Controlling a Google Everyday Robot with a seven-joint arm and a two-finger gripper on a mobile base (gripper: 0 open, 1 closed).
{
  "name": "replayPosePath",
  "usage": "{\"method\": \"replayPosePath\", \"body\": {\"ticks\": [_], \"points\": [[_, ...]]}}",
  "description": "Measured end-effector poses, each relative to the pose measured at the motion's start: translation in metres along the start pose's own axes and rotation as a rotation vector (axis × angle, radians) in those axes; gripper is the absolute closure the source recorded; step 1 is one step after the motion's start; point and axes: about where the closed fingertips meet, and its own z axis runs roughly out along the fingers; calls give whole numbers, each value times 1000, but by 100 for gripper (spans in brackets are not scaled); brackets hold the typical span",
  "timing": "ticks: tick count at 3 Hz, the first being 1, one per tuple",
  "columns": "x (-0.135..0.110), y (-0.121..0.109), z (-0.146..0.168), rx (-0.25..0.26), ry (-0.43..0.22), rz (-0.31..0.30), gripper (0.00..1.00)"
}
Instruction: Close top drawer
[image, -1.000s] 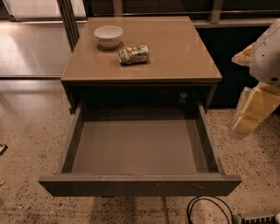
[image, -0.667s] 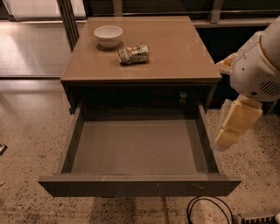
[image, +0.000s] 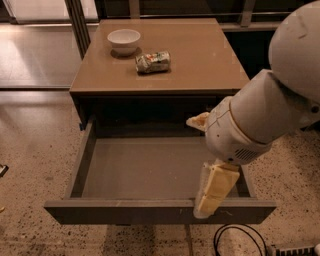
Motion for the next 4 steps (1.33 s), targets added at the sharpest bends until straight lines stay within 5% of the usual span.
{"method": "replayPosePath", "body": {"ticks": [2,3,4], "points": [[1,50,92,-160,-117,-43,42],[-3,67,125,-189,-133,-37,65],[-14,83,155,-159,-89,-21,89]]}}
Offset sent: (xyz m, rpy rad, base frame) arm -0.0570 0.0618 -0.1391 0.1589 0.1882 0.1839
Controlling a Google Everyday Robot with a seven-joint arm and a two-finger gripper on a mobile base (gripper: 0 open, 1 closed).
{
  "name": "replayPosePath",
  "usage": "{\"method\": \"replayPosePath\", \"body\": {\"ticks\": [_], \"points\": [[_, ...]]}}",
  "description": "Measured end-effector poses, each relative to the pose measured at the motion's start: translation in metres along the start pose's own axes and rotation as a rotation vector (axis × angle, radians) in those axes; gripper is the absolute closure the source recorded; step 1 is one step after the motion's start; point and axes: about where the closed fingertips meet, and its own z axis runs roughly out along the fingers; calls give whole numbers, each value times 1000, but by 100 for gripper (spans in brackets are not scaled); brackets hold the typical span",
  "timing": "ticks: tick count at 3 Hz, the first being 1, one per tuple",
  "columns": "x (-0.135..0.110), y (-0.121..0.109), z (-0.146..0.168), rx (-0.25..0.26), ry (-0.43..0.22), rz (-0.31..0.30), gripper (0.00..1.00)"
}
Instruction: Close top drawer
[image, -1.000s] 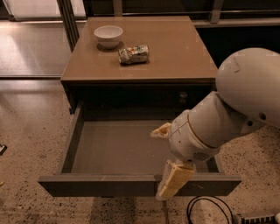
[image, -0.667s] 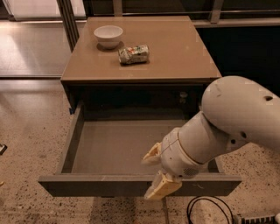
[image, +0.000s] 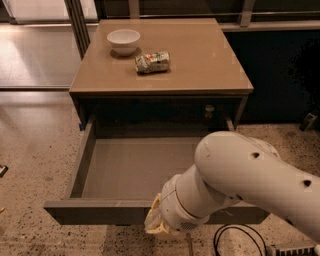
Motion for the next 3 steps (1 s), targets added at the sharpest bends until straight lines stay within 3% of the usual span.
{"method": "replayPosePath", "body": {"ticks": [1,2,3], "points": [[-1,-2,6,22,3,24,100],[-1,-2,6,21,3,24,100],[-2,-3,23,-12,-18,14,100]]}}
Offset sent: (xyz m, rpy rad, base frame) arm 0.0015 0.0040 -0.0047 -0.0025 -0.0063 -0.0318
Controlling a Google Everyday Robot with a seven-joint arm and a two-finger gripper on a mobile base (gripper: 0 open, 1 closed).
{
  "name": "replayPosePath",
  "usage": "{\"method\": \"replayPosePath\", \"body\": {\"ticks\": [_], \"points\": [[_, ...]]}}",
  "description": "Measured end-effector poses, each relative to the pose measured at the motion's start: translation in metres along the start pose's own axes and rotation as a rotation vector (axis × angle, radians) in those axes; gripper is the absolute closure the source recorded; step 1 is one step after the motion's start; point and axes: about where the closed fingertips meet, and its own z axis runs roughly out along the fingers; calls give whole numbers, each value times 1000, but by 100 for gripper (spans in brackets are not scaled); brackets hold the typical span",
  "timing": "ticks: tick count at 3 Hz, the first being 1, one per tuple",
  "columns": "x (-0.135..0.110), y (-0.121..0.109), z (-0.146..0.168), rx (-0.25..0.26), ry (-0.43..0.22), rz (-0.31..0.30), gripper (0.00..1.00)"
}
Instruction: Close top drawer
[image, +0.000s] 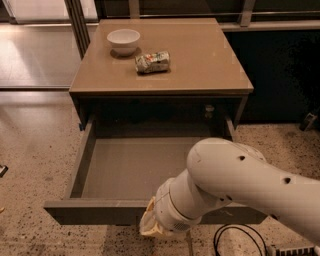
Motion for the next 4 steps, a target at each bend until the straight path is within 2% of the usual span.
{"method": "replayPosePath", "body": {"ticks": [1,2,4], "points": [[0,0,33,-39,-46,-5,100],[-1,-1,59,-34,-73,14,100],[-3,-32,84,33,-104,72,100]]}}
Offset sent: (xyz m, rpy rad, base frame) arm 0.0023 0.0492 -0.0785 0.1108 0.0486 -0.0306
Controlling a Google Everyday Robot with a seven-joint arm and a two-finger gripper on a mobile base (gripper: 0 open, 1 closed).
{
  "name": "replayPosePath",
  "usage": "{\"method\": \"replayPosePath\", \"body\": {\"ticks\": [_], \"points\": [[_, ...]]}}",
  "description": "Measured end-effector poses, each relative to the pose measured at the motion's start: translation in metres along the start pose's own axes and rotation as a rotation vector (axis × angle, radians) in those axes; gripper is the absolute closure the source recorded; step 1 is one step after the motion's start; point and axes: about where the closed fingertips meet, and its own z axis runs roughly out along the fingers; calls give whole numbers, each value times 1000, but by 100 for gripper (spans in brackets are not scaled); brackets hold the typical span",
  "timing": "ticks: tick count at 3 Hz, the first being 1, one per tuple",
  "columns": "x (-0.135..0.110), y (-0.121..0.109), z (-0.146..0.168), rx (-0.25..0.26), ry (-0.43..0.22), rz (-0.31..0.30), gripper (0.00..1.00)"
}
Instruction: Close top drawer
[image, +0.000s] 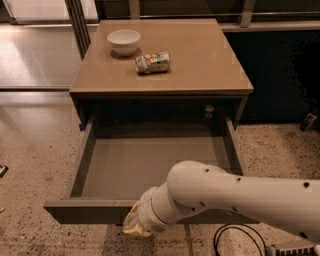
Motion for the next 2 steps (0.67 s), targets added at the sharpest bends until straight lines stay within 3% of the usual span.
{"method": "replayPosePath", "body": {"ticks": [1,2], "points": [[2,-7,2,9,2,11,100],[15,-31,-5,40,34,34,100]]}}
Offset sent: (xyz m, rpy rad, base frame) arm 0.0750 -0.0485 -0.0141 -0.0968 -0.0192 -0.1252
